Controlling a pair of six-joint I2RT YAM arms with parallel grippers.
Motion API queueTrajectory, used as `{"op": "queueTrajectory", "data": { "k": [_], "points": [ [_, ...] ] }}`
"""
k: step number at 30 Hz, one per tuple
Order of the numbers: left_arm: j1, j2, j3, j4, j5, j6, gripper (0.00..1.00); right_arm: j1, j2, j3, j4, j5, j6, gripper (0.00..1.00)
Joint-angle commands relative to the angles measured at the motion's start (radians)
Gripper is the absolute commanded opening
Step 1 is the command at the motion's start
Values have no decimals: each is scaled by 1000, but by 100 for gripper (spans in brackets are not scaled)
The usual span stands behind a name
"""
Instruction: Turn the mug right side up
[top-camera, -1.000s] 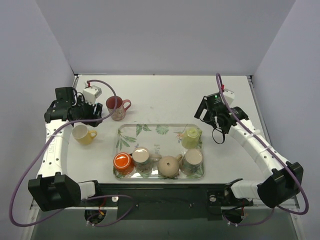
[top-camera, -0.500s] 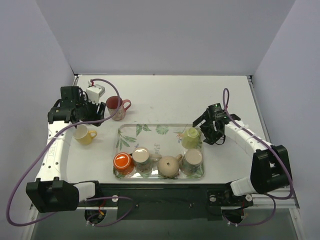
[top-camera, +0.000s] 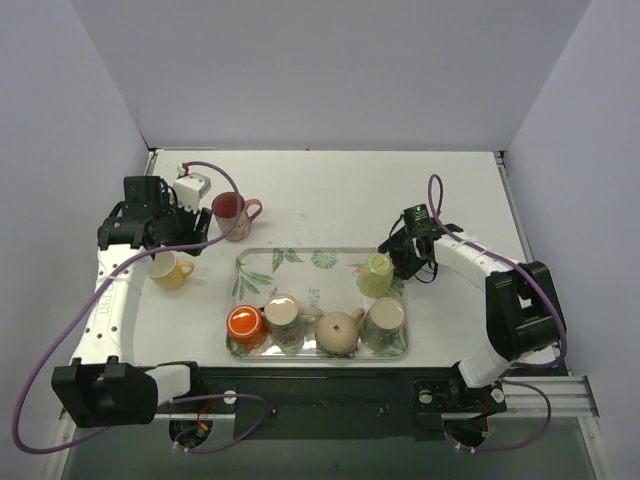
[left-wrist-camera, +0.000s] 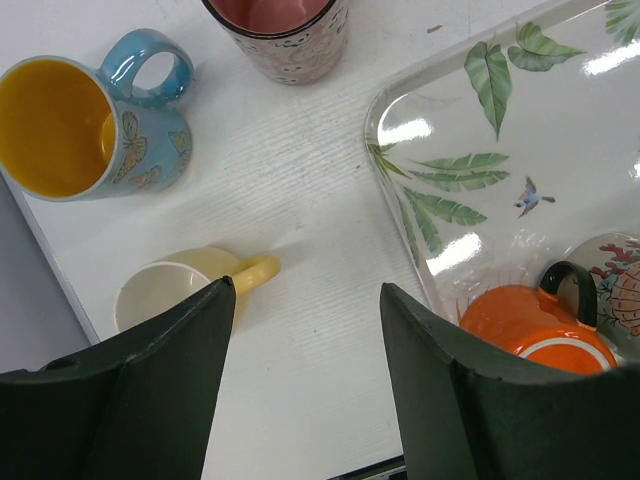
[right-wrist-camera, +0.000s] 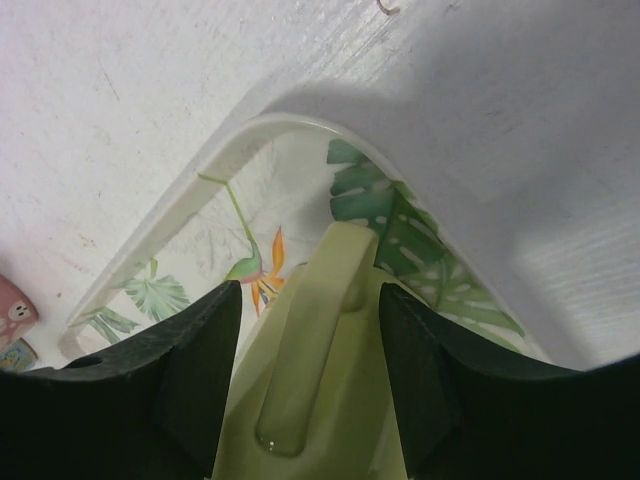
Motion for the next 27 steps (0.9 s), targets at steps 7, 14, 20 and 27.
{"op": "queueTrajectory", "data": {
  "k": [7,14,20,27],
  "points": [
    [-9,-37,-21,46,-12,3,70,5,43,66,18,-68,-67,0],
    [-20,-34,-4,30,14,6,70,36,-61,97,63,-100,-157,0],
    [-29,-5,82,-25,149,3,70,79,-242,11,372,-131,-322,0],
    [-132,31,156,-46,235,-3,70,79,-293,-26,558,-212,-422,0]
  ]
}}
